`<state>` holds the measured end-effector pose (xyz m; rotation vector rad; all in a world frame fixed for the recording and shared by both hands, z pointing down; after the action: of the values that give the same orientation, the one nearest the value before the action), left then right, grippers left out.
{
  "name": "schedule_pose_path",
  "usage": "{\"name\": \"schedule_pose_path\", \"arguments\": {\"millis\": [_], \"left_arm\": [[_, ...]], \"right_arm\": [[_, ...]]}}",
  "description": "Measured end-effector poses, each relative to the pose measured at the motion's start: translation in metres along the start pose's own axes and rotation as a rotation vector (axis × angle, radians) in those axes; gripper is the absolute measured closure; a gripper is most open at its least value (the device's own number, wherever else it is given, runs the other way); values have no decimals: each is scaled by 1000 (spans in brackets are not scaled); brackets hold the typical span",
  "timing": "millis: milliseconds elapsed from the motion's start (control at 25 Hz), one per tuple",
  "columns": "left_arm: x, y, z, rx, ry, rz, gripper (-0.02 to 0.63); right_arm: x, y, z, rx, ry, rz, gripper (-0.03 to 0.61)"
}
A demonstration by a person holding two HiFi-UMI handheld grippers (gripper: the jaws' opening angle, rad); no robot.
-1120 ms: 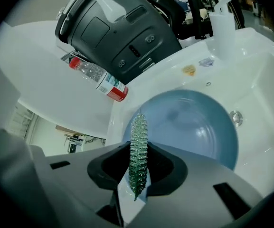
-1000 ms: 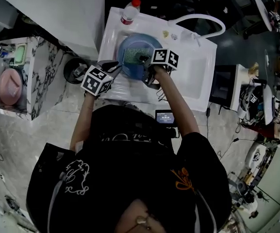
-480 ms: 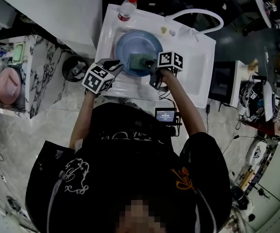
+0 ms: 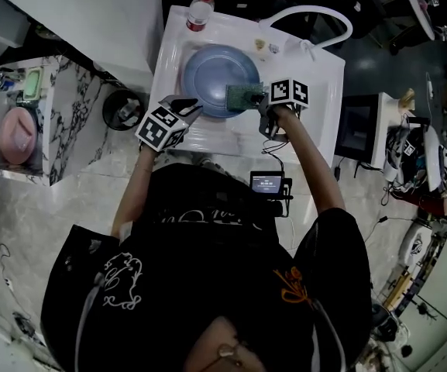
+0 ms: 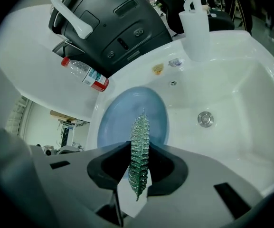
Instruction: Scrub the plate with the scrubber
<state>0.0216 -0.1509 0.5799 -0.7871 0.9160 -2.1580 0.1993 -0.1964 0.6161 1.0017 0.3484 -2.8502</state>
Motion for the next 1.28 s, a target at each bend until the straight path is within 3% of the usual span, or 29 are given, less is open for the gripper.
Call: {"name": "schedule_pose_path", "arguments": {"millis": [280,560,760,1040,1280], "left_arm": [[-12,-2,-6,0,25,3,526],[-25,-8,-16,-1,66,2,526],[-41,-13,-24,-11,99,-5,526],[-79,-21,-32,-26,144,16,526],[-122,-11,-39,-138,157,-60,526]], "right_arm": [[-19,25,-14,-26,-86,-51,485],[-29,42,-20,-76,-102,-53,485],[-9,36,-33,-148,-32,-106,485],[23,-10,-67,-264,134,-137,485],[33,-60,-102,-372,183,-191,485]]}}
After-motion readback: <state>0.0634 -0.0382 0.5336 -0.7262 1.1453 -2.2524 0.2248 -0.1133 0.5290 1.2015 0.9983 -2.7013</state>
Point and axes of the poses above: the fingertips, and each gripper's own axes: z forward along the fingers, x to its left, y out of its top, the point moved 2 cm from there along -z, backward along the fingers, and after that the axes turned 7 degrees about y, right-handed, at the moved point
